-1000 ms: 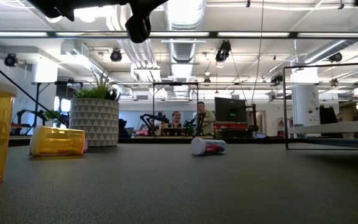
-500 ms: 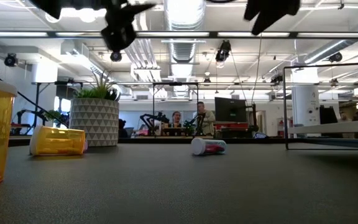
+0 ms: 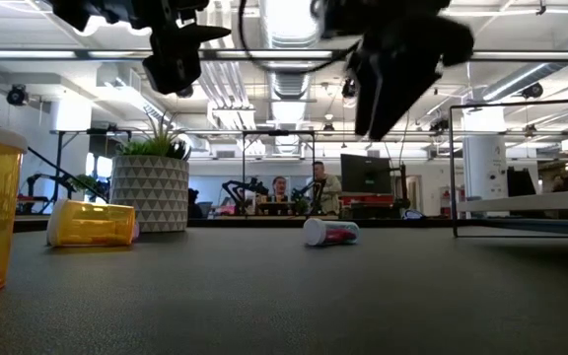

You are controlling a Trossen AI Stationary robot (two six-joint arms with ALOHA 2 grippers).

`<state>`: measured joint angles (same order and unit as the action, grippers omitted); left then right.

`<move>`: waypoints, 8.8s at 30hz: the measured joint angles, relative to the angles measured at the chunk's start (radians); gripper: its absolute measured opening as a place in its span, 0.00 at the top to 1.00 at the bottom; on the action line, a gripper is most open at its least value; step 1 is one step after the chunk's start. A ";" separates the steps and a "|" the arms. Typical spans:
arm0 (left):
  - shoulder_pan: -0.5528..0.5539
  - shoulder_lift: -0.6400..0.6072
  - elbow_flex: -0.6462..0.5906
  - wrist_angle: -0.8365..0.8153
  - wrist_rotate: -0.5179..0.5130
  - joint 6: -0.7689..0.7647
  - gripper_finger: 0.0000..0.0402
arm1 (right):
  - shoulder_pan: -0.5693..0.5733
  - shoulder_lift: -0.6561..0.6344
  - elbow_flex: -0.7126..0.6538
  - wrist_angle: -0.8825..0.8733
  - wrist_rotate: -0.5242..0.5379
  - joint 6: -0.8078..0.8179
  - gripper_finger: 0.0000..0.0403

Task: Pick and place medicine bottles onto shelf by color
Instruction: Put the bottom blue pill bottle on the shelf aligned with the other blue pill bottle

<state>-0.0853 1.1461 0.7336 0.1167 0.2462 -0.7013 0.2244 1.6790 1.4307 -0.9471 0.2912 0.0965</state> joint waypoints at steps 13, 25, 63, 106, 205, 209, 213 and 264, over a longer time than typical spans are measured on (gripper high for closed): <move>-0.008 -0.011 -0.001 0.006 -0.001 -0.054 0.54 | -0.149 0.116 -0.068 0.221 -0.226 -0.287 0.46; -0.008 -0.011 0.000 0.032 -0.002 -0.052 0.54 | -0.201 0.116 -0.163 0.347 -0.346 -0.351 0.55; -0.008 0.048 -0.003 0.167 -0.022 0.221 0.54 | -0.212 -0.155 -0.202 0.288 -0.312 0.024 0.78; -0.001 0.345 0.179 0.799 -0.358 0.602 0.54 | -0.052 -0.561 -0.196 0.698 -0.052 0.087 0.78; -0.045 0.372 0.241 0.215 -0.135 0.376 0.81 | -0.048 -0.151 0.215 0.068 -0.325 0.453 0.37; -0.046 0.372 0.242 0.220 -0.131 0.390 0.81 | -0.048 -0.131 0.219 0.070 -0.325 0.434 0.39; -0.047 0.369 0.241 0.212 -0.132 0.394 0.81 | -0.048 -0.125 0.219 0.072 -0.325 0.425 0.44; -0.046 0.368 0.250 0.276 -0.184 0.365 0.42 | -0.048 -0.201 0.217 -0.075 -0.314 0.449 0.75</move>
<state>-0.1314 1.5139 0.9833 0.3926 0.0618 -0.3364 0.1762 1.4776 1.6482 -1.0224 -0.0227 0.5456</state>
